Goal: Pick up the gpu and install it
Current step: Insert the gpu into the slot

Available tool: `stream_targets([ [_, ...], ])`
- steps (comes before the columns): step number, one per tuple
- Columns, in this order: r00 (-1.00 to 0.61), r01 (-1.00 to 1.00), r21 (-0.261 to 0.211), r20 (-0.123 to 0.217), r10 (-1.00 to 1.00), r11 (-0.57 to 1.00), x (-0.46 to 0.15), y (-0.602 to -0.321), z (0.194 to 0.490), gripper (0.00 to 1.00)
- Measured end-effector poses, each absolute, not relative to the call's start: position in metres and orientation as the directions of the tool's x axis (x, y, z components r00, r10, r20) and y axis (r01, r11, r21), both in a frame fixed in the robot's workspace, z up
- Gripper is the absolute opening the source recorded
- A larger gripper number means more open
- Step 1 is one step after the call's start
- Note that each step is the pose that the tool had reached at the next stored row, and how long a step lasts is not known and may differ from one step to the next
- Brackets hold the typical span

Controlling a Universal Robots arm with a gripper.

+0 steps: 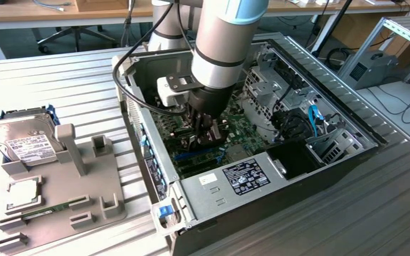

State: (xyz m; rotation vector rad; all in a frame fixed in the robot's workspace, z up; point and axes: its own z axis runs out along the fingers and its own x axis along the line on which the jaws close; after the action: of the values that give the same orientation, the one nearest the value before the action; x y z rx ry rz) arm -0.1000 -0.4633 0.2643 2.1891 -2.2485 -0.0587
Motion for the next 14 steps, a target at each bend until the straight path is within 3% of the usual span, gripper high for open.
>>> stream_targets([
  [14, -0.027, -0.999, 0.029, -0.024, -0.999, 0.026, -0.0999, -0.4637, 0.2577, 0.26],
])
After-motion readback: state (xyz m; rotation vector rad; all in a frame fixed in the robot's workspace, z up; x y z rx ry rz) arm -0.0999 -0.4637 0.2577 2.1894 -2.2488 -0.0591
